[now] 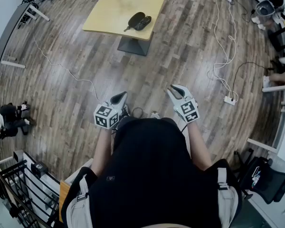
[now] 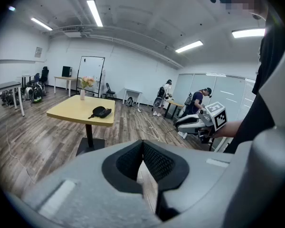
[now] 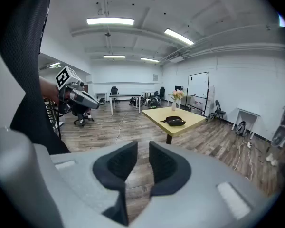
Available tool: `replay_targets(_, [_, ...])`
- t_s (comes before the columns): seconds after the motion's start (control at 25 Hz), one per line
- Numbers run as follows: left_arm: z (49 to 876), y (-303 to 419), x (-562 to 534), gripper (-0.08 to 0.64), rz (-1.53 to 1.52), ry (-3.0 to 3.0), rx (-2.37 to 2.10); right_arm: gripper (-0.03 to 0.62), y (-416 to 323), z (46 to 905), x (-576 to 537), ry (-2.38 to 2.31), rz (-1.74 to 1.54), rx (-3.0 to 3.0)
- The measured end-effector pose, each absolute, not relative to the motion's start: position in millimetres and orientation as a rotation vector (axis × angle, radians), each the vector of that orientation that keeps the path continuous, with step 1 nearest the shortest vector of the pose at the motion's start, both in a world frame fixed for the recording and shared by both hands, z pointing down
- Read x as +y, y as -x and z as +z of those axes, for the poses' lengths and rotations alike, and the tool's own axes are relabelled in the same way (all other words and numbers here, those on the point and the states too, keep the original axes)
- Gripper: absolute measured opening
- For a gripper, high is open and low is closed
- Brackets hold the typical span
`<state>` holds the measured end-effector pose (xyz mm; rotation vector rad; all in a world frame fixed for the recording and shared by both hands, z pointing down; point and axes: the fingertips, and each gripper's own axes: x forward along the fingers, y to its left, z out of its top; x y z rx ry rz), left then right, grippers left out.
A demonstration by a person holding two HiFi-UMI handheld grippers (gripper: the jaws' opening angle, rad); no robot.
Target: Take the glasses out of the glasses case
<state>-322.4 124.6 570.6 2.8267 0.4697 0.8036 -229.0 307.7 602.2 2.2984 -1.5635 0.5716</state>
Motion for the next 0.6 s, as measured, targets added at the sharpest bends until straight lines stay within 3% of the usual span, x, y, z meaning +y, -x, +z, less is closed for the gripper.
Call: replay_targets(0.6, [567.1, 293.1, 144.6, 0.011, 0.832, -2.852, 0.402, 0.074, 202.6, 603.0, 322.1, -2.248, 0.547, -1.666])
